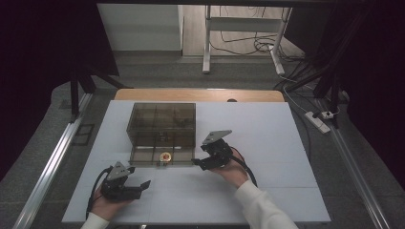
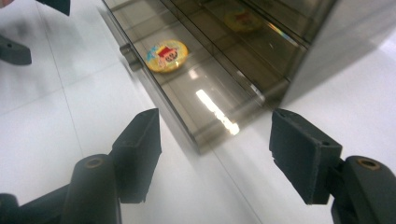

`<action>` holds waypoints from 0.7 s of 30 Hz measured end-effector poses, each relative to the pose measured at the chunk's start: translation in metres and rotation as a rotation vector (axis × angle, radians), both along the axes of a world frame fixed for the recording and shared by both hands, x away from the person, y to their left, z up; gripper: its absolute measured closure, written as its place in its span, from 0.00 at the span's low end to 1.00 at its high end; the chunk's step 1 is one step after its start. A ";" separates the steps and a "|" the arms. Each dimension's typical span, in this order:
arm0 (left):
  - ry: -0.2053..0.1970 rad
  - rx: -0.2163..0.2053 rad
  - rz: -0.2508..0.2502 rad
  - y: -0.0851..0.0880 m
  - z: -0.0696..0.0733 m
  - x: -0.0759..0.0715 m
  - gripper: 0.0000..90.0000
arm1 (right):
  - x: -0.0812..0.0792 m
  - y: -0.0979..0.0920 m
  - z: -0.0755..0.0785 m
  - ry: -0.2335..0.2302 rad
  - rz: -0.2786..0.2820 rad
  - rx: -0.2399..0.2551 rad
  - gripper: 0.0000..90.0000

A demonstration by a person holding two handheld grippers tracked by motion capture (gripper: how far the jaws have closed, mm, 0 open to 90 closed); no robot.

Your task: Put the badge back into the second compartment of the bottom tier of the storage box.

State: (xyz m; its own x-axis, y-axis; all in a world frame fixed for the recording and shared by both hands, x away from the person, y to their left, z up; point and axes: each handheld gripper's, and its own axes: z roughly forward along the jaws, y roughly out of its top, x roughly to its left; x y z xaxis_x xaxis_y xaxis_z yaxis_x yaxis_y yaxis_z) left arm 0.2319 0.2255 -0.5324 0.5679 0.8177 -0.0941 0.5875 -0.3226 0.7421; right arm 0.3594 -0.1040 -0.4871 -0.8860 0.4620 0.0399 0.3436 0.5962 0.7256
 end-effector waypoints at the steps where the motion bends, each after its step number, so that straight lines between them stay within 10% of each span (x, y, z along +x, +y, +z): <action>1: 0.000 -0.001 0.000 0.000 0.000 0.000 0.22 | -0.001 -0.003 0.000 0.003 -0.003 -0.002 0.38; 21: -0.001 -0.016 -0.004 -0.002 0.003 0.001 0.22 | -0.026 -0.087 -0.007 0.008 -0.120 -0.010 0.37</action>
State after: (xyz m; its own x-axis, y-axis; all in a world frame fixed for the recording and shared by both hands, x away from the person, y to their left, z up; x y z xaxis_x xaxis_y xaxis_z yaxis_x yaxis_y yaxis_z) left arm 0.2327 0.2240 -0.5297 0.5709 0.8141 -0.1065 0.5853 -0.3126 0.7481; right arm 0.3331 -0.1909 -0.4937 -0.8240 0.5651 0.0416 0.4185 0.5574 0.7171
